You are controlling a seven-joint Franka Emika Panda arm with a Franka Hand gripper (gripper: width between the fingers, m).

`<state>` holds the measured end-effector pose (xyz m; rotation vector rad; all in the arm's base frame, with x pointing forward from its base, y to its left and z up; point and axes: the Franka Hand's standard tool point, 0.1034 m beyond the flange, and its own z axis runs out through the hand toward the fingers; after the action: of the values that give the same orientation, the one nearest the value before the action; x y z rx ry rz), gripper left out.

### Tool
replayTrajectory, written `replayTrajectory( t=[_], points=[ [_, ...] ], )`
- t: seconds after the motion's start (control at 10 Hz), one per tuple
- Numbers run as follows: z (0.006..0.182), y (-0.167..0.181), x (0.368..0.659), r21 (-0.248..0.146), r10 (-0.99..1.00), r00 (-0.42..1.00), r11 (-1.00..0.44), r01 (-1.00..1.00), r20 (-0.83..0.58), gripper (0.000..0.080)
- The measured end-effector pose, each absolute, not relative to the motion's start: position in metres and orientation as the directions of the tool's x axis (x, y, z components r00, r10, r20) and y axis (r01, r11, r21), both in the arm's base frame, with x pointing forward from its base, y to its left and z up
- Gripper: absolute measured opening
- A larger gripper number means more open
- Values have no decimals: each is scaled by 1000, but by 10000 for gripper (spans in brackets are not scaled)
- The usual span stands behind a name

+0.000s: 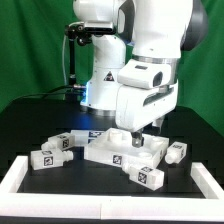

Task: Assemble one leg

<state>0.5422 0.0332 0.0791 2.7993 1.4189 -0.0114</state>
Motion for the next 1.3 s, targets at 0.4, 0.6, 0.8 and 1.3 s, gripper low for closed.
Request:
replayTrajectory(
  t=[0.4,0.6,0.8,1.3],
  points=[
    [35,28,558,-19,785,620,-620,784,-13,650],
    [31,40,566,-18,750,662,-662,749,-12,650],
    [26,45,570,-21,750,662,-662,749,-13,650],
    [11,41,570,-15,736,677,-677,736,-4,609]
  ],
)
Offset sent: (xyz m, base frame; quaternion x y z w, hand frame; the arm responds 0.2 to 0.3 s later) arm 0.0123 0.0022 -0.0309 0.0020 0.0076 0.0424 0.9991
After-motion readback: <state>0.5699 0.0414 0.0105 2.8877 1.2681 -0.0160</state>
